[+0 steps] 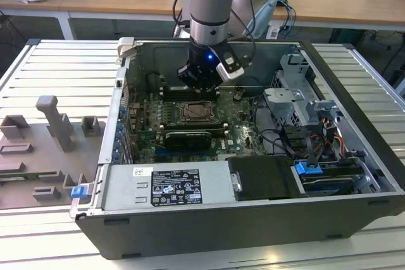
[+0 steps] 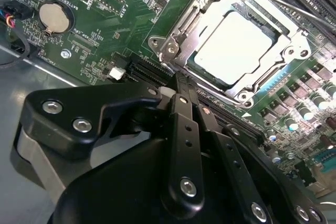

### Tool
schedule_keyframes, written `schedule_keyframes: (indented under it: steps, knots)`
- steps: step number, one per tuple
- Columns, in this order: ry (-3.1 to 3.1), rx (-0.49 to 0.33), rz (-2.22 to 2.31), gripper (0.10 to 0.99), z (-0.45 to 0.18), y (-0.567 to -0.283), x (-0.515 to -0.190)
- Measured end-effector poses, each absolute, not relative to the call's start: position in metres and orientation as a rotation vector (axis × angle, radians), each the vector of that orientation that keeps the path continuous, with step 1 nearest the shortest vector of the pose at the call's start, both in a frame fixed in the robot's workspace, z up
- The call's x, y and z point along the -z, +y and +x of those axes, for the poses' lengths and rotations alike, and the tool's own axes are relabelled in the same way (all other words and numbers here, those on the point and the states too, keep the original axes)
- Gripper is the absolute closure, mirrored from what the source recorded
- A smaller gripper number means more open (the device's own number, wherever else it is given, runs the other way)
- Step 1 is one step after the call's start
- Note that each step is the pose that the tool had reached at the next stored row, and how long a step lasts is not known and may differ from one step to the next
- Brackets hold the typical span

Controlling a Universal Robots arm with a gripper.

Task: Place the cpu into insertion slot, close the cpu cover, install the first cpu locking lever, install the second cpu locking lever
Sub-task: 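Install the first cpu locking lever, then install the second cpu locking lever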

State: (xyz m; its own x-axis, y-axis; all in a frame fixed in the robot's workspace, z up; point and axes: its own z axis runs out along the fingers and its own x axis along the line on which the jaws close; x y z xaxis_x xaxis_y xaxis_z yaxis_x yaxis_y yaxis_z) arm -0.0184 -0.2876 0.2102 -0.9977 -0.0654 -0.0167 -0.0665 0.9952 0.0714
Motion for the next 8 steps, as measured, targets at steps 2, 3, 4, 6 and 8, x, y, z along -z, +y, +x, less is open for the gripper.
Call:
schedule_keyframes:
  steps: [2,3,4,6,8]
  knots:
    - [3.123,-0.113,-0.103,0.98,-0.0184,-0.2883,-0.2102]
    - [3.123,-0.112,-0.103,0.98,-0.0184,-0.2886,-0.2102]
    - [3.123,-0.113,-0.103,0.98,-0.0184,-0.2888,-0.2102]
    - [3.124,-0.112,-0.103,0.98,-0.0184,-0.2896,-0.2103]
    - [3.123,-0.113,-0.103,0.98,-0.0184,-0.2912,-0.2102]
